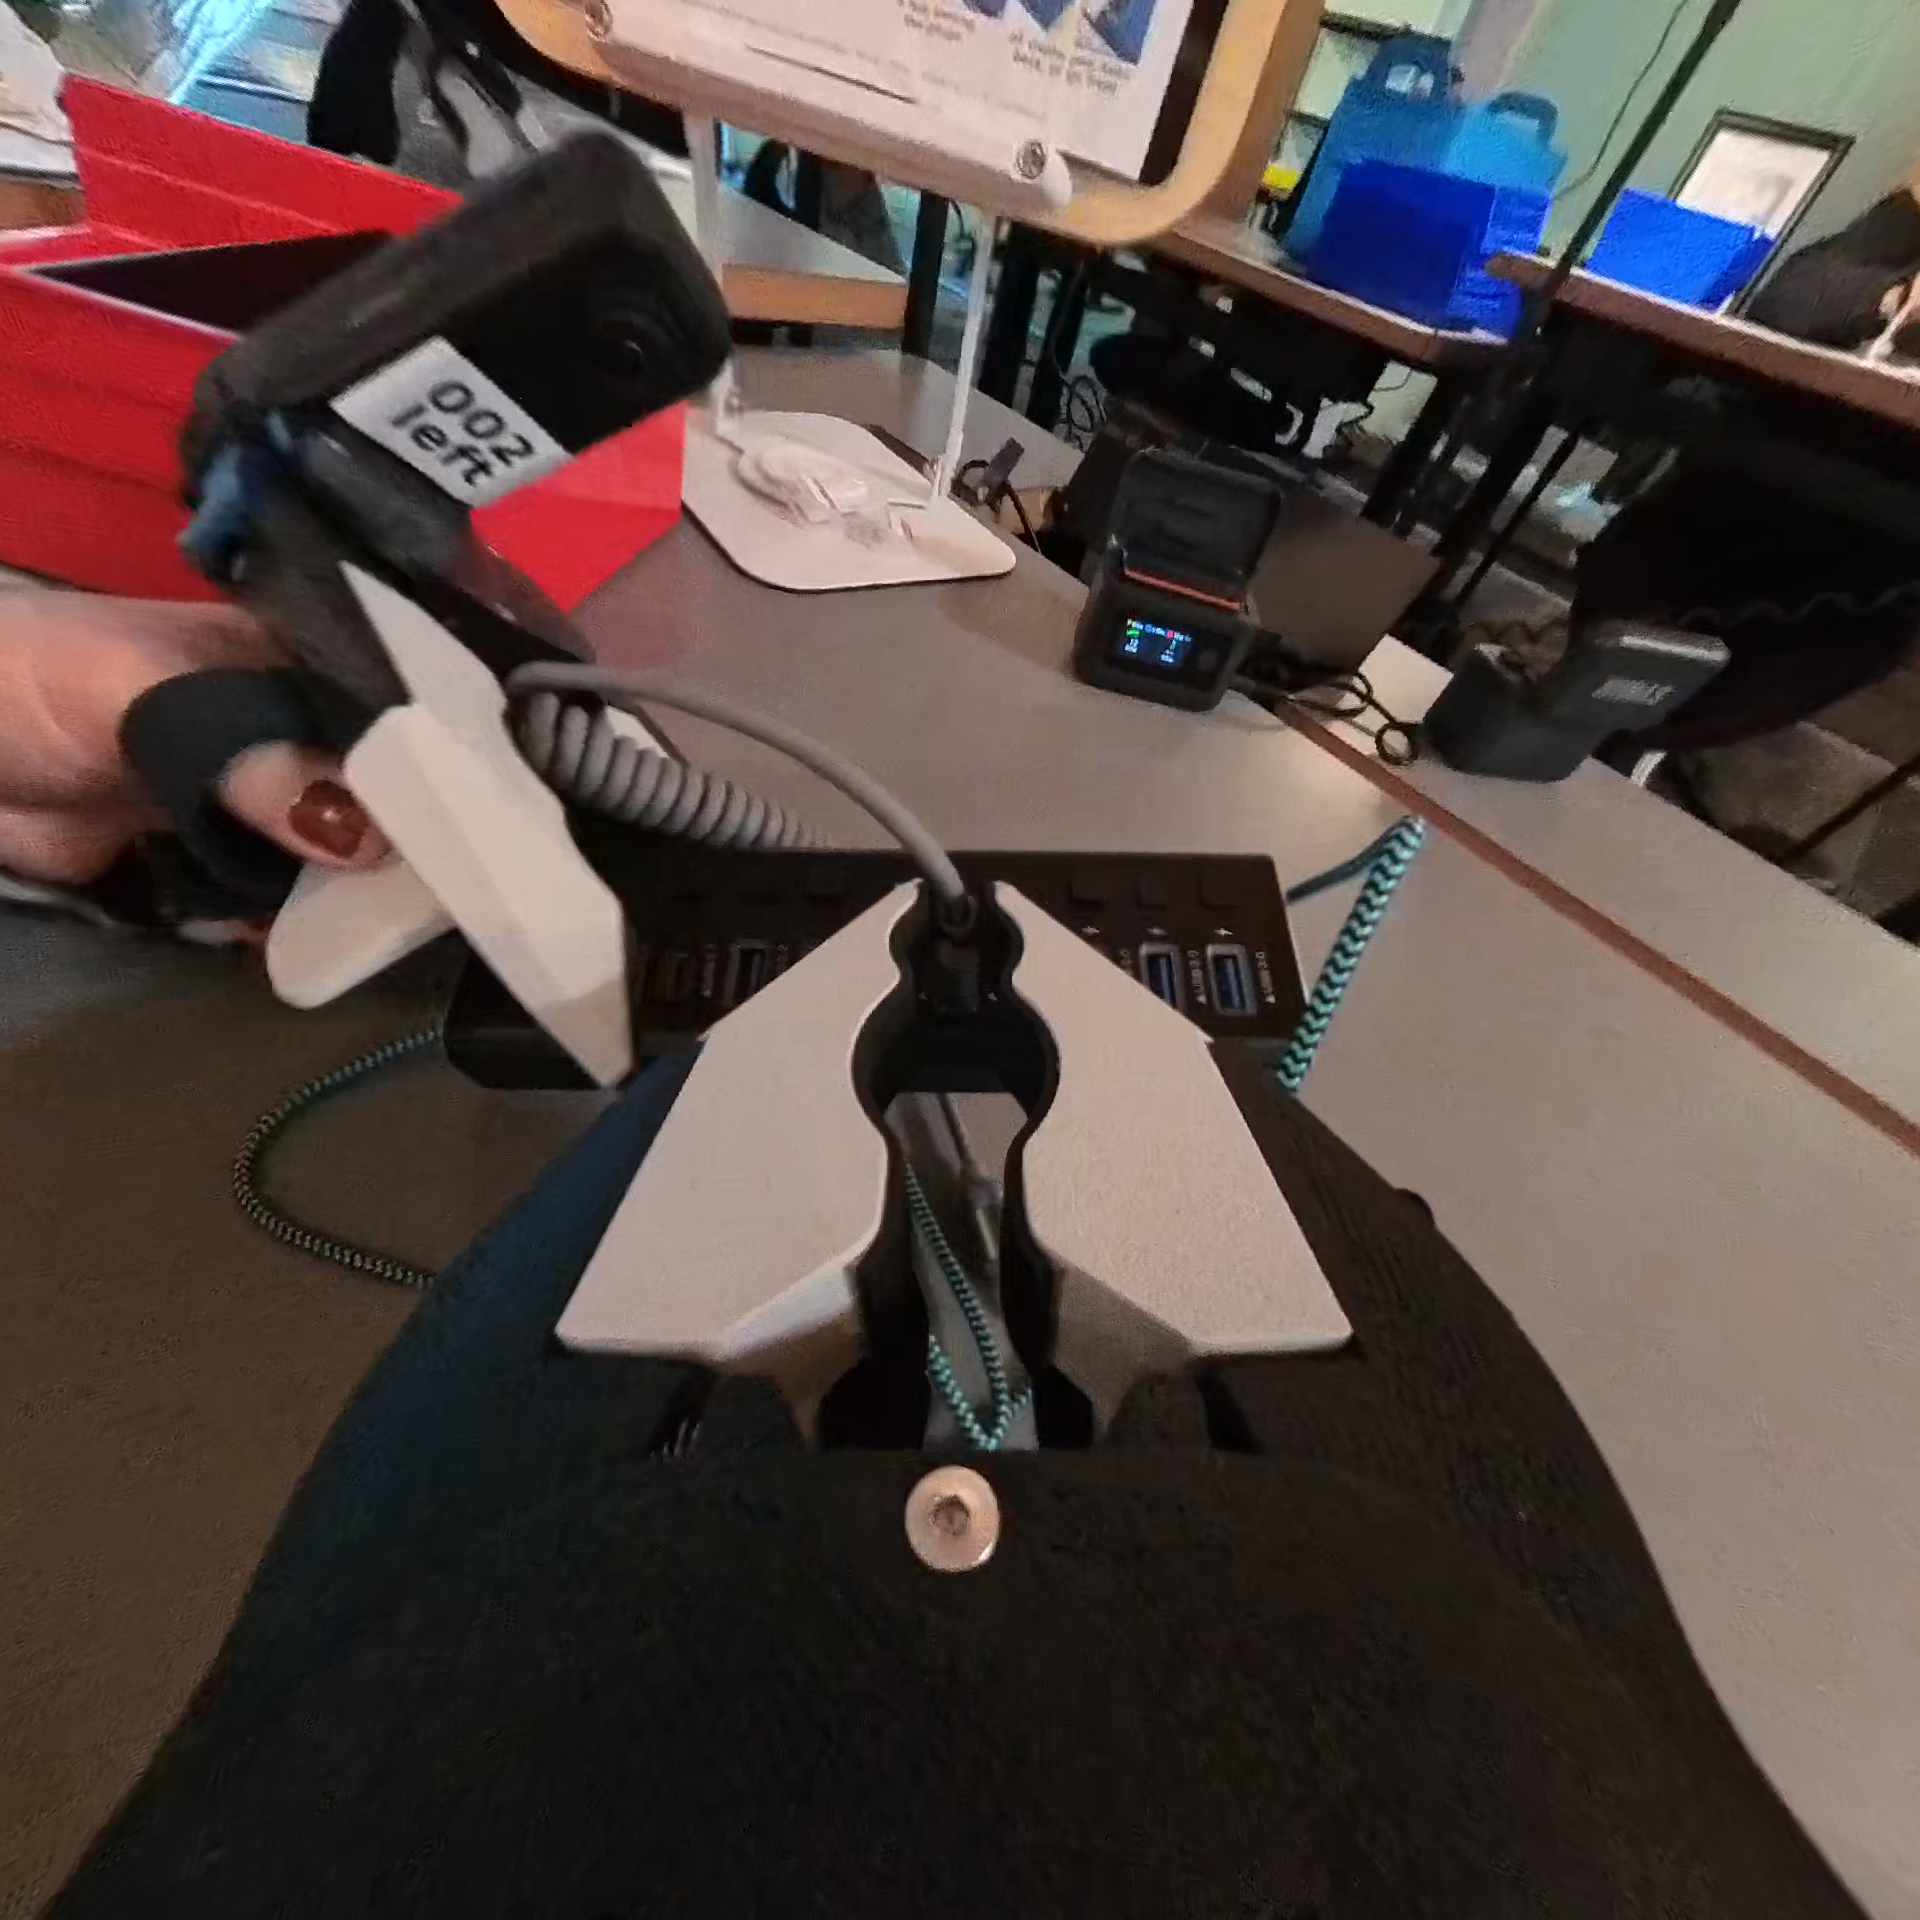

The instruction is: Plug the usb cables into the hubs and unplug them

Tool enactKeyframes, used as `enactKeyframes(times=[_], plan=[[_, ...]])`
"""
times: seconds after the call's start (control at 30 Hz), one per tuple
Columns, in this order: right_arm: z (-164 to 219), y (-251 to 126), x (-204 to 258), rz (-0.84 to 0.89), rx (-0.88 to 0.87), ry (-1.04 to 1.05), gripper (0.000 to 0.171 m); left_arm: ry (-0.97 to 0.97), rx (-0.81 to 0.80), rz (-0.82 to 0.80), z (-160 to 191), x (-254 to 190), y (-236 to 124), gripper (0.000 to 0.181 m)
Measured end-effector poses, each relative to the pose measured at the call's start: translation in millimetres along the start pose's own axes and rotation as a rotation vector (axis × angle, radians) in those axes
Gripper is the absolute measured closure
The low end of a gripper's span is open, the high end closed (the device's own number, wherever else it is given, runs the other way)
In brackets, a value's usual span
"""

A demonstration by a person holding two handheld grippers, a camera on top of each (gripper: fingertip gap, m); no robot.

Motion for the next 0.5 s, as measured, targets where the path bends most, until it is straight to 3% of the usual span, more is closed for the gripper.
enactKeyframes(times=[0.2,0.4,0.5], plan=[[9.4,12.7,7.0,-0.003,0.086,0.069,0.165,0.446,0.121,-0.581,2.2,14.3,-0.9,0.103],[12.5,18.1,6.5,-0.041,0.068,0.219,0.165,0.488,0.207,-0.608,12.7,18.5,7.4,0.098],[17.3,23.3,8.2,-0.071,0.078,0.276,0.165,0.538,0.262,-0.696,16.1,27.2,8.6,0.096]])
Point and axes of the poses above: each gripper's, where its closed fingertips meet, y out along the fingers, z out of its underside, x = y × z across the jaws, the point moved 4 cm from there along -y, back along the fingers, and after that the axes turned 7 degrees about x, right-handed, at the moved point
